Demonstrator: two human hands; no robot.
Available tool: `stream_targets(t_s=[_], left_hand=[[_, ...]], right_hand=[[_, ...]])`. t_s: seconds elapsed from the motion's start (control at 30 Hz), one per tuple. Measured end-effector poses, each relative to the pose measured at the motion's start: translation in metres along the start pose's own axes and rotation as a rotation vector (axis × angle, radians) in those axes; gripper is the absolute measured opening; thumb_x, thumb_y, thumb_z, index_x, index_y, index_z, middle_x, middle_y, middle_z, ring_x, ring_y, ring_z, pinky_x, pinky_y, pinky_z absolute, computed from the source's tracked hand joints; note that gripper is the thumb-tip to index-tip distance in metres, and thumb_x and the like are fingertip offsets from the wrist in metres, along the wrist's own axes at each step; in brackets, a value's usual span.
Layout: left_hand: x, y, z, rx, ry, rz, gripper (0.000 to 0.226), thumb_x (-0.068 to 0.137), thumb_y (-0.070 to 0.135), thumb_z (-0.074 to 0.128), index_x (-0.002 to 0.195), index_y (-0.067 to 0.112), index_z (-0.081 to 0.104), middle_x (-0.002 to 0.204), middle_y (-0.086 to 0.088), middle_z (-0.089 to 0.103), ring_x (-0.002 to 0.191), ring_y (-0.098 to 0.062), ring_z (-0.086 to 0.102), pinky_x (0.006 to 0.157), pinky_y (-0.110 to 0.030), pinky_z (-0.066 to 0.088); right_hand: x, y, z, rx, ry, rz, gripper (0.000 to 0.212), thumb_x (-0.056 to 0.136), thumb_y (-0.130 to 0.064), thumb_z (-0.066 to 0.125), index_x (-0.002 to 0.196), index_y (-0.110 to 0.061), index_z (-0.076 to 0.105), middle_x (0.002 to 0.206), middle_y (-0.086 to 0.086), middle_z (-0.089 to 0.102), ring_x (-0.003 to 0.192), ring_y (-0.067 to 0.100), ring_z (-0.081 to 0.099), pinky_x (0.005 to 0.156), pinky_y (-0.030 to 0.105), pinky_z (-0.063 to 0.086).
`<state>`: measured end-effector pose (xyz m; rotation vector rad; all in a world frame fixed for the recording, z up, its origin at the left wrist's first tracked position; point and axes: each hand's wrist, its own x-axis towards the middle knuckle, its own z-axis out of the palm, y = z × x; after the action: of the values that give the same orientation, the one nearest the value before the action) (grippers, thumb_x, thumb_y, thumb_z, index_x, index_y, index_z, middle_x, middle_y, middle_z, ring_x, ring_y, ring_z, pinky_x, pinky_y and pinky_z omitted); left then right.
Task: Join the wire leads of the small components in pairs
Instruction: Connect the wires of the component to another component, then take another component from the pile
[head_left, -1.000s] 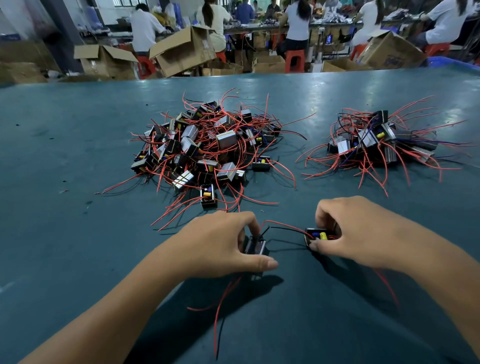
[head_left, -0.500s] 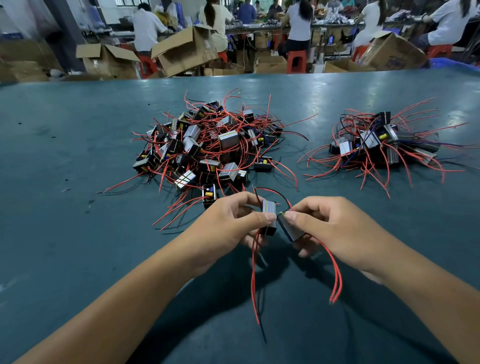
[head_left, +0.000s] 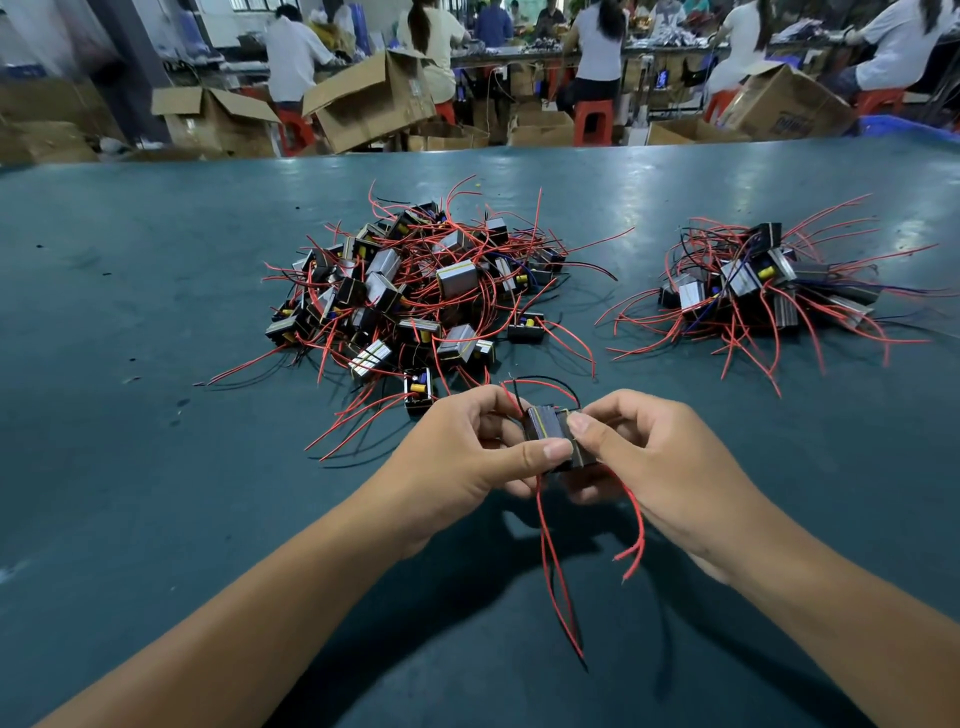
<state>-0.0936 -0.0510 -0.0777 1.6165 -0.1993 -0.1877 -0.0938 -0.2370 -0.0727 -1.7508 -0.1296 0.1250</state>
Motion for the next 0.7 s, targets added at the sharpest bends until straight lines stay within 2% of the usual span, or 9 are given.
stream_targets(t_s=[0.1, 0.2, 0.23, 0.3, 0.33, 0.4, 0.47, 0.57, 0.7], left_hand=[[0.001, 0.0, 0.001, 0.04, 0.034, 0.03, 0.061, 0.064, 0.034, 0.088, 0.101, -0.002, 0.055, 0.069, -0.014, 0.063, 0.057, -0.02, 0.064, 0.056, -0.029, 0.055], [0.0, 0.0, 0.002, 0.15, 0.046, 0.086, 0.065, 0.062, 0.039, 0.088, 0.099, -0.001, 0.052, 0.078, -0.032, 0.062, 0.061, -0.024, 0.058, 0.053, -0.037, 0.051], [-0.001, 0.0, 0.003, 0.2, 0.051, 0.109, 0.065, 0.062, 0.043, 0.09, 0.096, 0.003, 0.052, 0.076, -0.029, 0.063, 0.061, -0.022, 0.056, 0.052, -0.039, 0.05], [-0.002, -0.001, 0.004, 0.254, 0.063, 0.143, 0.064, 0.06, 0.048, 0.093, 0.093, 0.01, 0.052, 0.07, -0.02, 0.063, 0.06, -0.018, 0.051, 0.053, -0.039, 0.046], [-0.003, -0.001, 0.005, 0.256, 0.055, 0.15, 0.063, 0.059, 0.048, 0.091, 0.095, 0.012, 0.053, 0.072, -0.02, 0.063, 0.061, -0.017, 0.051, 0.057, -0.038, 0.045], [-0.003, -0.002, 0.007, 0.219, 0.007, 0.139, 0.067, 0.058, 0.043, 0.091, 0.106, 0.015, 0.054, 0.082, -0.023, 0.066, 0.067, -0.019, 0.054, 0.065, -0.039, 0.046], [-0.002, -0.003, 0.008, 0.148, -0.031, 0.126, 0.067, 0.062, 0.036, 0.091, 0.115, 0.019, 0.052, 0.08, -0.012, 0.066, 0.07, -0.018, 0.056, 0.069, -0.037, 0.048], [0.0, -0.004, 0.007, 0.101, -0.018, 0.138, 0.06, 0.073, 0.04, 0.084, 0.119, 0.02, 0.051, 0.079, 0.005, 0.063, 0.071, -0.015, 0.057, 0.069, -0.031, 0.049], [0.004, -0.004, 0.004, 0.04, 0.028, 0.097, 0.051, 0.08, 0.036, 0.077, 0.118, 0.012, 0.053, 0.077, 0.002, 0.065, 0.064, -0.016, 0.061, 0.064, -0.026, 0.051]], right_hand=[[-0.002, -0.002, 0.0, -0.088, -0.055, -0.011, 0.018, 0.097, -0.024, 0.06, 0.085, -0.016, 0.072, 0.076, 0.004, 0.075, 0.074, 0.02, 0.074, 0.065, 0.039, 0.061], [-0.004, -0.007, 0.0, 0.006, -0.18, 0.045, 0.034, 0.097, -0.032, 0.056, 0.068, -0.017, 0.065, 0.07, 0.001, 0.067, 0.073, 0.018, 0.068, 0.067, 0.032, 0.059], [-0.005, -0.01, 0.0, 0.046, -0.22, 0.064, 0.033, 0.096, -0.033, 0.058, 0.069, -0.015, 0.064, 0.07, 0.003, 0.065, 0.074, 0.018, 0.067, 0.067, 0.03, 0.059], [-0.005, -0.011, -0.001, 0.054, -0.257, 0.063, 0.026, 0.091, -0.031, 0.063, 0.083, -0.008, 0.071, 0.079, 0.013, 0.071, 0.076, 0.017, 0.069, 0.069, 0.028, 0.058], [-0.004, -0.011, -0.002, 0.044, -0.255, 0.059, 0.024, 0.09, -0.028, 0.065, 0.089, -0.005, 0.072, 0.08, 0.014, 0.072, 0.074, 0.016, 0.069, 0.067, 0.025, 0.056], [-0.003, -0.009, -0.004, 0.039, -0.22, 0.055, 0.022, 0.09, -0.024, 0.065, 0.091, -0.003, 0.073, 0.071, 0.009, 0.069, 0.064, 0.011, 0.066, 0.059, 0.018, 0.052], [-0.001, -0.01, -0.008, 0.008, -0.185, 0.04, 0.022, 0.091, -0.024, 0.065, 0.088, -0.004, 0.073, 0.067, 0.004, 0.066, 0.057, 0.009, 0.062, 0.053, 0.015, 0.049], [0.005, -0.015, -0.018, -0.104, -0.119, -0.015, 0.024, 0.088, -0.031, 0.064, 0.083, -0.01, 0.075, 0.073, 0.007, 0.073, 0.066, 0.015, 0.069, 0.061, 0.024, 0.053], [0.014, -0.021, -0.034, -0.021, -0.055, 0.024, 0.033, 0.093, -0.03, 0.06, 0.084, -0.002, 0.074, 0.084, 0.018, 0.075, 0.076, 0.031, 0.074, 0.083, 0.047, 0.059]])
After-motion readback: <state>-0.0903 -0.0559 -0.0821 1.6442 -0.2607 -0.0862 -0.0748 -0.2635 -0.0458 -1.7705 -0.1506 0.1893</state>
